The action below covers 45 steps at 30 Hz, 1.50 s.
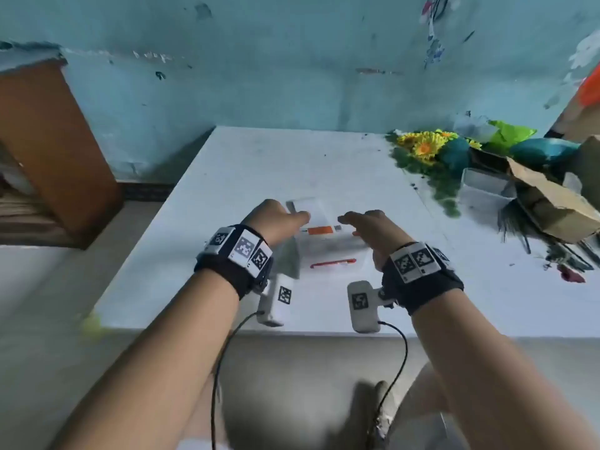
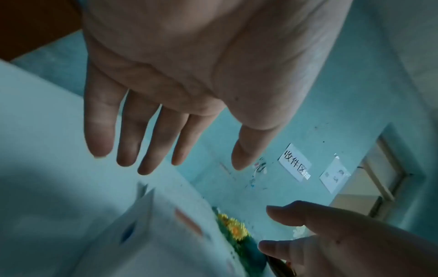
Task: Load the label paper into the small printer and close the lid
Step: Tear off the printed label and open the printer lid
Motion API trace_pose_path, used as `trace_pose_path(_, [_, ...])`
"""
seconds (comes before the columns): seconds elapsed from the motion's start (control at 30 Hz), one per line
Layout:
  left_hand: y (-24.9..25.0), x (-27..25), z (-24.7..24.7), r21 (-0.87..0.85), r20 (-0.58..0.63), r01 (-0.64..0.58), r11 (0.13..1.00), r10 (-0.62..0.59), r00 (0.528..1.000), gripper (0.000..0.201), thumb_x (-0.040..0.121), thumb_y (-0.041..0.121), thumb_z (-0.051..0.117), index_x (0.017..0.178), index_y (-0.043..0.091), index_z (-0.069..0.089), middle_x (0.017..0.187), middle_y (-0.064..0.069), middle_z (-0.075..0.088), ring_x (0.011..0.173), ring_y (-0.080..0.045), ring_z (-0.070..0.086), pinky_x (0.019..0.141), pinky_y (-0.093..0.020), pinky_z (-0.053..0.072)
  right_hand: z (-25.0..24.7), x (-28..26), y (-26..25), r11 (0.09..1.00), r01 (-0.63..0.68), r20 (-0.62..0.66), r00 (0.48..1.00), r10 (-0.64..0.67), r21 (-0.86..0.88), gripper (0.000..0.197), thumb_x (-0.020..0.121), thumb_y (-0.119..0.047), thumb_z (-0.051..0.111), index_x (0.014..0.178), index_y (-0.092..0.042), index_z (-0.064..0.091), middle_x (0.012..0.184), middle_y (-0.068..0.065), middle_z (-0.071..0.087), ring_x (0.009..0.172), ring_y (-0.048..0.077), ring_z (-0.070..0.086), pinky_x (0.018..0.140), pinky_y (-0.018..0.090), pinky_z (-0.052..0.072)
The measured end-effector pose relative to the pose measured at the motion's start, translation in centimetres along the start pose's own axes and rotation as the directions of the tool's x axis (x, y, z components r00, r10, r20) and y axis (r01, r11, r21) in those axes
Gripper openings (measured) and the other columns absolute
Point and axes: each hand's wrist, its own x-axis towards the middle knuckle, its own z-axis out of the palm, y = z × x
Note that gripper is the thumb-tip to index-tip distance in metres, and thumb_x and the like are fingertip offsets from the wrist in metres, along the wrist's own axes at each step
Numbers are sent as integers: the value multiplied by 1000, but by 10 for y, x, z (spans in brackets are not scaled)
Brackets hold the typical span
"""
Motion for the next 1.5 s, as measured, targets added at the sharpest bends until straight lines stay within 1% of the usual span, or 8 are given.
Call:
trace_pose_path(0.17, [-44,39,37,34,267,33,999,-40,963,25,86,49,80,89,26,72,68,11,63,62,-6,57,55,-21,41,16,41,31,999,-38,91,995,35,34,33,102,-32,63,125,-12,50,120,12,54,96,29,57,74,34,46])
trace_pose_path(0.27, [-56,70,37,60,232,27,998,-40,972,48,79,56,85,91,10,80,86,-7,81,81,-28,77,78,-35,64,17,68,35,1000,6,35,999,-5,-28,44,103,-18,62,141,-2,47,107,8,52,72,13,48,63,32,51])
trace_pose_path(0.33, [-65,81,39,-56,160,51,997,-42,986,45,77,52,88,88,8,81,88,-11,82,95,-33,78,88,-45,65,18,83,39,994,32,-6,999,-33,-103,47,101,-10,61,145,-2,49,109,9,52,76,17,54,59,27,47])
trace_pose_path(0.5, [-75,83,52,-130,74,-17,991,27,997,32,86,41,84,93,10,82,86,-8,82,91,-30,79,90,-50,64,13,91,46,988,51,-83,994,-64,-148,47,98,-21,70,141,-14,54,105,11,70,95,32,71,98,49,60])
trace_pose_path(0.67, [-85,70,58,-101,169,-123,987,139,976,32,90,34,81,119,19,78,108,7,82,97,-12,77,103,-41,58,11,88,63,993,107,-163,980,-113,-49,52,86,-33,85,134,-23,66,112,3,76,99,27,77,96,48,61])
trace_pose_path(0.93, [-89,54,57,-92,-80,-127,988,120,990,12,87,19,83,97,21,77,102,-2,81,96,-19,76,97,-38,58,12,84,73,990,137,-91,987,-133,38,19,84,-31,88,90,-19,76,101,12,82,98,27,80,91,36,61])
trace_pose_path(1.23, [-90,64,60,-93,-174,-41,995,24,985,40,56,30,103,82,14,78,85,0,79,87,-19,77,87,-37,62,5,95,92,981,149,-55,988,-143,128,16,89,-18,84,96,-16,70,103,12,82,98,21,80,95,43,63])
trace_pose_path(1.5, [-96,59,63,-126,-176,-67,990,44,983,35,66,30,99,89,11,79,92,-4,80,93,-23,76,92,-38,61,19,96,92,976,203,-118,974,-193,73,28,89,-33,84,109,-22,67,93,6,79,96,25,80,97,50,62])
